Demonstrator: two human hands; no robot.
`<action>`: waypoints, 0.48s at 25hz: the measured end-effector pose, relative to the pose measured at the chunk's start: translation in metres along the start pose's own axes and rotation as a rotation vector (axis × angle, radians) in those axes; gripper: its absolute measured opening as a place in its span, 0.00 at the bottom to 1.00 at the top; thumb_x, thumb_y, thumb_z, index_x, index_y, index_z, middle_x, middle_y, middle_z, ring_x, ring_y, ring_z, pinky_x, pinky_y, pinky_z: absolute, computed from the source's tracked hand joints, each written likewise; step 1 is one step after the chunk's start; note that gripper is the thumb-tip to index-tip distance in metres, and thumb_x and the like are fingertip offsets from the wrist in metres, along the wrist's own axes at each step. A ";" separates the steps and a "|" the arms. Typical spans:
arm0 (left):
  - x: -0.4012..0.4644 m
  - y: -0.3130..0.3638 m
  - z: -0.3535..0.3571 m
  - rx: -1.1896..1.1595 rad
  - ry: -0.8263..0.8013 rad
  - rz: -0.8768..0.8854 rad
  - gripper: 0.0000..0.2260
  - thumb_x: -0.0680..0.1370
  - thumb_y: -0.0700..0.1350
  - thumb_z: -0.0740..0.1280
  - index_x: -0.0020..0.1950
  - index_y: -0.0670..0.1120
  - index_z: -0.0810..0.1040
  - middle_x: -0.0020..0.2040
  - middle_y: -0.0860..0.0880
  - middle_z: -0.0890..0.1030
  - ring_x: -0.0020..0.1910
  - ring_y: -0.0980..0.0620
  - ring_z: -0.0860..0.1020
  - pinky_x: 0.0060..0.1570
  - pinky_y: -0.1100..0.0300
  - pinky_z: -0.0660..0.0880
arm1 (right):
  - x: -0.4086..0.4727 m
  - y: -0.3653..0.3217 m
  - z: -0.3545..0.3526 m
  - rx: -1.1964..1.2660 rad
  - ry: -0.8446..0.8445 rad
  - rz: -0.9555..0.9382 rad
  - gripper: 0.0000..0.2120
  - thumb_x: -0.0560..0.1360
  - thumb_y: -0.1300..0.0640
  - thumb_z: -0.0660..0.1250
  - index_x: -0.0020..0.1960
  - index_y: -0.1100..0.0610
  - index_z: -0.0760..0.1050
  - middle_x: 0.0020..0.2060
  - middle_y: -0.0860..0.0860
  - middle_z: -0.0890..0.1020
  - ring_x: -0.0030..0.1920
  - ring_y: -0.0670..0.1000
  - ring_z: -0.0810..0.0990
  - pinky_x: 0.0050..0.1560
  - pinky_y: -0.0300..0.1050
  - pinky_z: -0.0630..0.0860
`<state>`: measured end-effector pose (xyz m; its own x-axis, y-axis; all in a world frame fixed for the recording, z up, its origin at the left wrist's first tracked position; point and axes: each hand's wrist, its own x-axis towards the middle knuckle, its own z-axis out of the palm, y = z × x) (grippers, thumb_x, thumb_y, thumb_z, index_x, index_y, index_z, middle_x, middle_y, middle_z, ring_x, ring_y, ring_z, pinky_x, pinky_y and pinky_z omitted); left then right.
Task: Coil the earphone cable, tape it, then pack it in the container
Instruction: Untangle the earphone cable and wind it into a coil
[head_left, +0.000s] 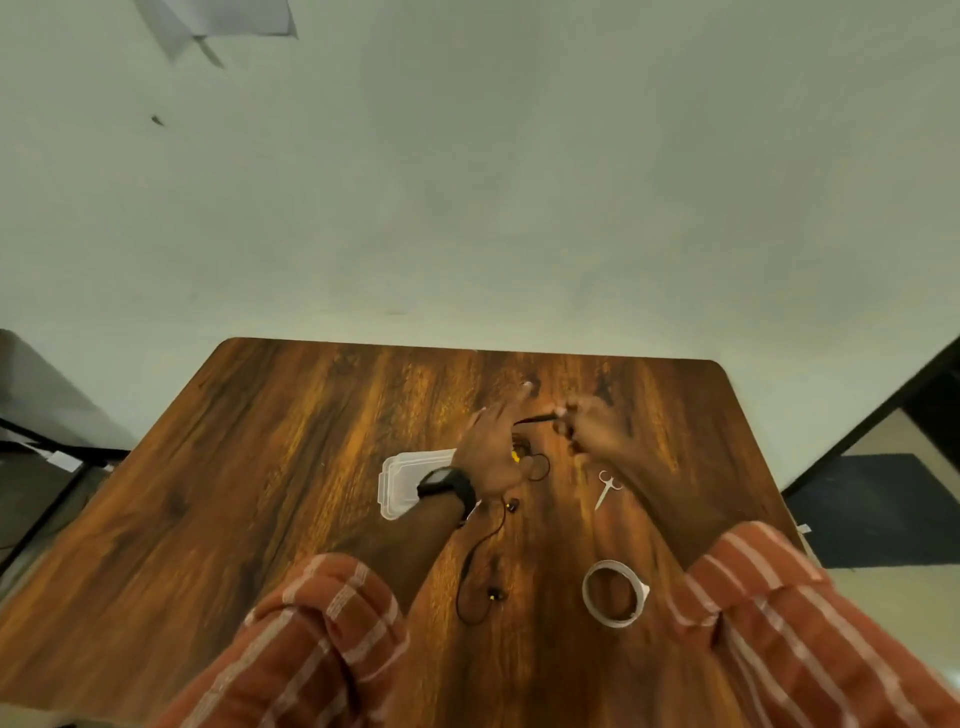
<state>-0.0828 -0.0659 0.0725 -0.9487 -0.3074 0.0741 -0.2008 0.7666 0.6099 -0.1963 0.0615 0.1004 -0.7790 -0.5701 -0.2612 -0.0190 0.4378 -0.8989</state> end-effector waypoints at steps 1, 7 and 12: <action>0.011 0.014 -0.010 -0.090 -0.023 0.006 0.34 0.70 0.45 0.72 0.74 0.52 0.64 0.63 0.48 0.79 0.58 0.51 0.76 0.59 0.52 0.71 | -0.002 -0.027 -0.017 0.024 -0.008 -0.056 0.12 0.81 0.62 0.58 0.44 0.56 0.79 0.26 0.47 0.72 0.24 0.43 0.68 0.22 0.36 0.65; 0.032 0.073 -0.128 -0.628 -0.001 0.025 0.06 0.75 0.40 0.71 0.47 0.37 0.83 0.31 0.47 0.81 0.31 0.52 0.79 0.39 0.60 0.76 | -0.031 -0.125 -0.138 0.500 0.420 -0.263 0.17 0.74 0.70 0.55 0.47 0.53 0.78 0.30 0.51 0.73 0.23 0.45 0.65 0.23 0.35 0.59; 0.013 0.089 -0.223 -0.620 0.062 0.065 0.07 0.78 0.42 0.68 0.47 0.39 0.83 0.26 0.54 0.74 0.28 0.53 0.75 0.42 0.57 0.79 | -0.039 -0.095 -0.194 0.427 0.762 -0.126 0.12 0.75 0.64 0.62 0.57 0.59 0.78 0.38 0.54 0.78 0.32 0.51 0.74 0.27 0.41 0.69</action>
<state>-0.0585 -0.1272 0.3040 -0.9344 -0.3179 0.1606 0.0533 0.3210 0.9456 -0.2857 0.1767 0.2646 -0.9959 0.0890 0.0174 -0.0158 0.0184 -0.9997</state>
